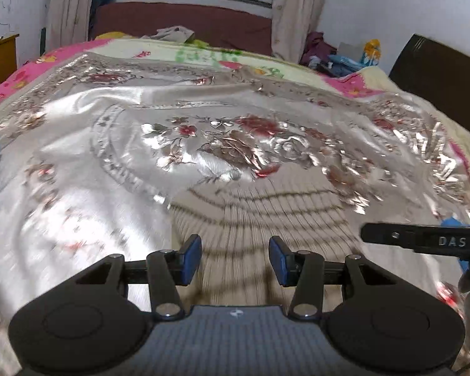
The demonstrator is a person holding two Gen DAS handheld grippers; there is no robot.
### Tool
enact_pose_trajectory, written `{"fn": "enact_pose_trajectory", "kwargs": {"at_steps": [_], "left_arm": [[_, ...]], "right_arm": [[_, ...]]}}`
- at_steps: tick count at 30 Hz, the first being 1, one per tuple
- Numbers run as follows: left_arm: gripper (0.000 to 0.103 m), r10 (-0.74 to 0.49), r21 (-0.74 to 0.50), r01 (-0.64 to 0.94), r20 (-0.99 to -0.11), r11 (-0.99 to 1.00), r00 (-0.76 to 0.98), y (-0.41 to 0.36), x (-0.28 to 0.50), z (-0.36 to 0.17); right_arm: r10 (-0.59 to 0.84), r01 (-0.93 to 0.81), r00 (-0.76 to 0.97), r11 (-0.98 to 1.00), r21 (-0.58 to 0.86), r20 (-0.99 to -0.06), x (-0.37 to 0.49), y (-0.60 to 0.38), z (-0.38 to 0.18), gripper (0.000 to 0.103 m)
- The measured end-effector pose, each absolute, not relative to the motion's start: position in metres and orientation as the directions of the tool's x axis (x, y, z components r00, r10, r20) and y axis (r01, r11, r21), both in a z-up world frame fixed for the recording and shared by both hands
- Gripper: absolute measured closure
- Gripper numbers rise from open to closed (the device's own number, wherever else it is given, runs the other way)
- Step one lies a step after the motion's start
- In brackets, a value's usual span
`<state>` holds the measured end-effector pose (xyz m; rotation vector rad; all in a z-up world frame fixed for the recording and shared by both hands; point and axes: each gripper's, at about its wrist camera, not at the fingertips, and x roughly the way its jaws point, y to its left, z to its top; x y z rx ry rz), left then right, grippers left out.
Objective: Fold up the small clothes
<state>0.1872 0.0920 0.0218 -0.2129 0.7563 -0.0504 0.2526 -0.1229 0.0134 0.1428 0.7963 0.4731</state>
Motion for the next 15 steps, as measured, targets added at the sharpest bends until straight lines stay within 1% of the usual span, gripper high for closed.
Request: {"fn": "enact_pose_trajectory", "kwargs": {"at_steps": [3, 5, 7, 11, 15], "left_arm": [[0.053, -0.080, -0.172, -0.069, -0.730, 0.983, 0.679, 0.095, 0.215, -0.001], [0.047, -0.062, -0.147, -0.075, -0.749, 0.986, 0.659, 0.097, 0.222, -0.011], [0.046, -0.060, -0.141, -0.070, -0.750, 0.988, 0.659, 0.097, 0.223, -0.014], [0.046, -0.047, -0.141, -0.088, -0.746, 0.986, 0.664, 0.103, 0.216, -0.008], [0.047, -0.030, -0.124, -0.086, -0.724, 0.989, 0.689, 0.104, 0.177, 0.008]], "right_arm": [[0.442, -0.342, 0.574, 0.894, 0.290, -0.689, 0.281, -0.107, -0.002, 0.070], [0.419, -0.327, 0.531, 0.903, 0.278, -0.737, 0.291, -0.098, -0.018, 0.070], [0.403, -0.321, 0.514, 0.909, 0.266, -0.757, 0.294, -0.094, -0.030, 0.070], [0.419, -0.317, 0.540, 0.905, 0.285, -0.730, 0.277, -0.101, -0.015, 0.070], [0.463, -0.387, 0.555, 0.879, 0.279, -0.691, 0.234, -0.110, 0.010, 0.070]]}}
